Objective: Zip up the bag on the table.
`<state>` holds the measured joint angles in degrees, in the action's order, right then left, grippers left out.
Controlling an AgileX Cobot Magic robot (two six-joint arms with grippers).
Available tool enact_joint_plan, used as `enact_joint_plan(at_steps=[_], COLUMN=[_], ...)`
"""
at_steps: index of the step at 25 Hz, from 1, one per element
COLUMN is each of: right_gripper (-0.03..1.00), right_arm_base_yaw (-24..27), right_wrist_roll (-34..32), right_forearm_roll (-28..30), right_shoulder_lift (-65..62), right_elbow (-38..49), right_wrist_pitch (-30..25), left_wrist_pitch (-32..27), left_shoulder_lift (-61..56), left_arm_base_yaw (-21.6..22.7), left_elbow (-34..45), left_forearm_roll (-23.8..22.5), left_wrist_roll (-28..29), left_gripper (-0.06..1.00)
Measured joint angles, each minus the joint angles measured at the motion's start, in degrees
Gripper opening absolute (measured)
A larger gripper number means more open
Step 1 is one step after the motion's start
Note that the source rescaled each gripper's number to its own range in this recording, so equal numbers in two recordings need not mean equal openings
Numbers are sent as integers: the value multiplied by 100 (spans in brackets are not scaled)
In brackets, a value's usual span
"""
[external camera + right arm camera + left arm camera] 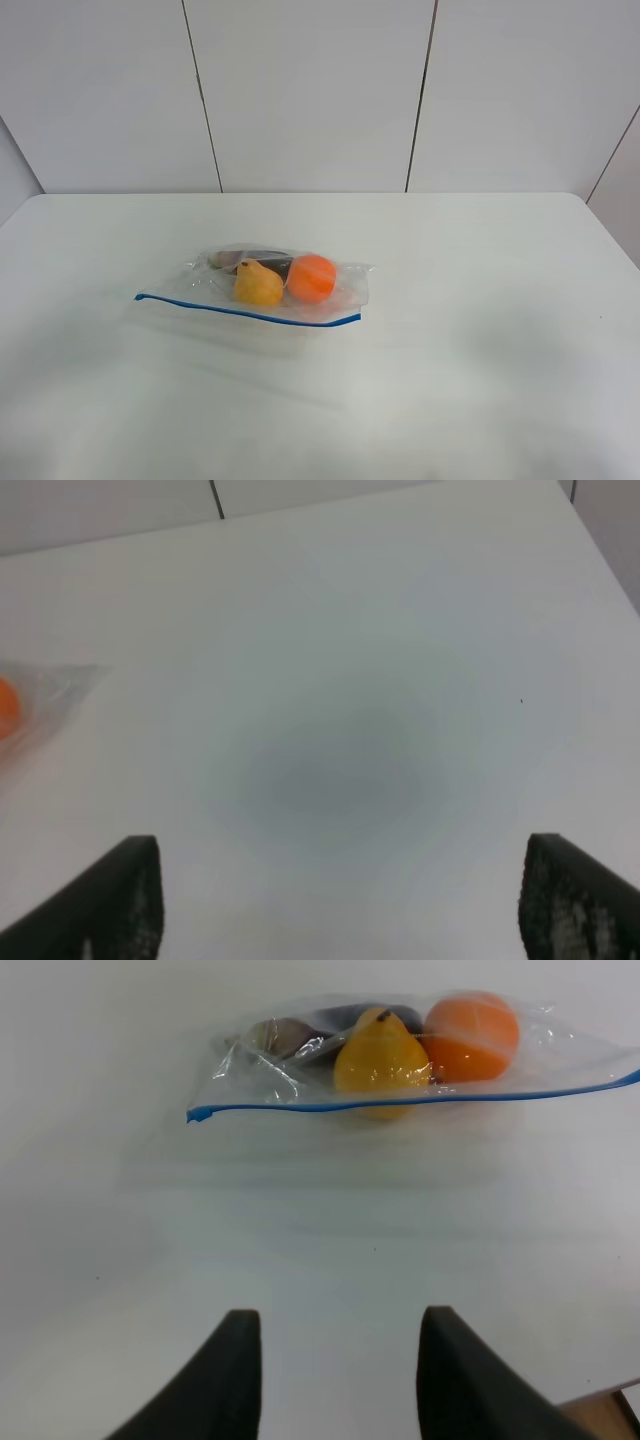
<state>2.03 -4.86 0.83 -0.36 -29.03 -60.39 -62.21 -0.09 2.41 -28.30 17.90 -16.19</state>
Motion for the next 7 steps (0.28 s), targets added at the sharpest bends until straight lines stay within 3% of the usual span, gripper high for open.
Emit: enact_joint_plan(at_steps=[7], right_gripper=[100], right_arm_base_yaw=[0], right_wrist_roll=[0], right_forearm_roll=[-7], right_shoulder_lift=[0], right_elbow=[0], right_wrist_pitch=[0], left_wrist_pitch=[0], left_shoulder_lift=[0], left_arm_base_yaw=[0], left_elbow=[0], left_forearm_roll=[0], left_wrist_roll=[0], left_gripper=[67])
